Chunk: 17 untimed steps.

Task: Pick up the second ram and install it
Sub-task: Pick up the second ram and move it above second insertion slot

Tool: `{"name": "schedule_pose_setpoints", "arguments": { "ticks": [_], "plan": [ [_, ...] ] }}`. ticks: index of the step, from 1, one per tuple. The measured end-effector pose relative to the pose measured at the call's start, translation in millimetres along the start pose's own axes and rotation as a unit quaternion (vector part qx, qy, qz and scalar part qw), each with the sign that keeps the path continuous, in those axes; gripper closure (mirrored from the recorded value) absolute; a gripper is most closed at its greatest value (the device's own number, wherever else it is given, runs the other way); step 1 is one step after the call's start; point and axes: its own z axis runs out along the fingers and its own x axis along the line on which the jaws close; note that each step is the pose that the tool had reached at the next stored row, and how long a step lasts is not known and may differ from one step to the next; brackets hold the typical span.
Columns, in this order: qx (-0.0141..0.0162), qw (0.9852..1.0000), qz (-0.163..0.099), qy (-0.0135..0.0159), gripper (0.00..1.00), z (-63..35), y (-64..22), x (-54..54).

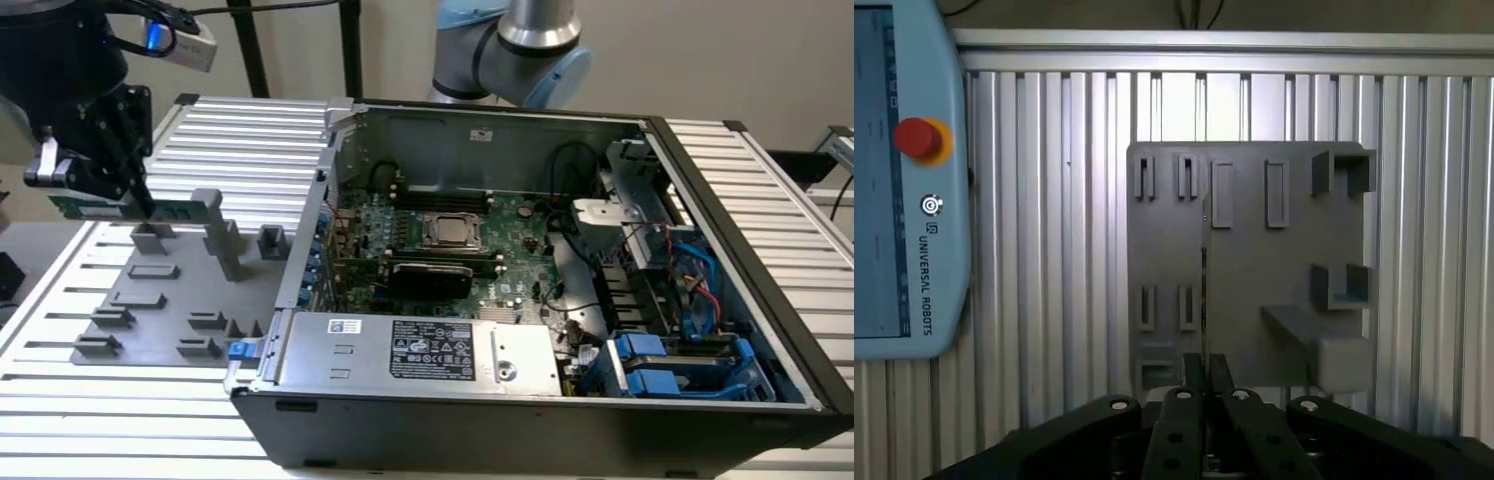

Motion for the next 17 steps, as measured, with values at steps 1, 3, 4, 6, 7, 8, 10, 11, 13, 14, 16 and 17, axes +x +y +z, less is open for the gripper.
{"name": "schedule_pose_setpoints", "arguments": {
  "ticks": [1,3,4,6,7,8,10,11,13,14,16,17],
  "plan": [
    [0.0004,1.0000,0.000,-0.0001,0.86,-1.4,-1.7,-0.1],
    [0.0009,1.0000,-0.001,-0.0005,0.86,-3.7,-5.8,-0.1],
    [0.0008,1.0000,-0.002,-0.0010,0.86,-5.8,-7.7,0.0],
    [0.0009,1.0000,-0.004,-0.0026,0.86,-10.4,-11.9,0.1],
    [0.0009,1.0000,-0.004,-0.0034,0.86,-12.9,-14.2,0.1],
    [0.0009,1.0000,-0.005,-0.0040,0.86,-15.3,-16.6,0.1],
    [0.0009,1.0000,-0.005,-0.0051,0.86,-21.4,-23.3,0.0],
    [0.0009,1.0000,-0.005,-0.0056,0.86,-24.6,-27.7,-0.1],
    [0.0009,1.0000,-0.005,-0.0061,0.86,-29.7,-36.5,-0.2],
    [0.0009,1.0000,-0.005,-0.0061,0.86,-31.6,-41.0,-0.3],
    [0.0009,1.0000,-0.005,-0.0062,0.86,-34.2,-50.3,-0.4],
    [0.0008,1.0000,-0.005,-0.0062,0.86,-35.2,-54.8,-0.5]
  ]
}}
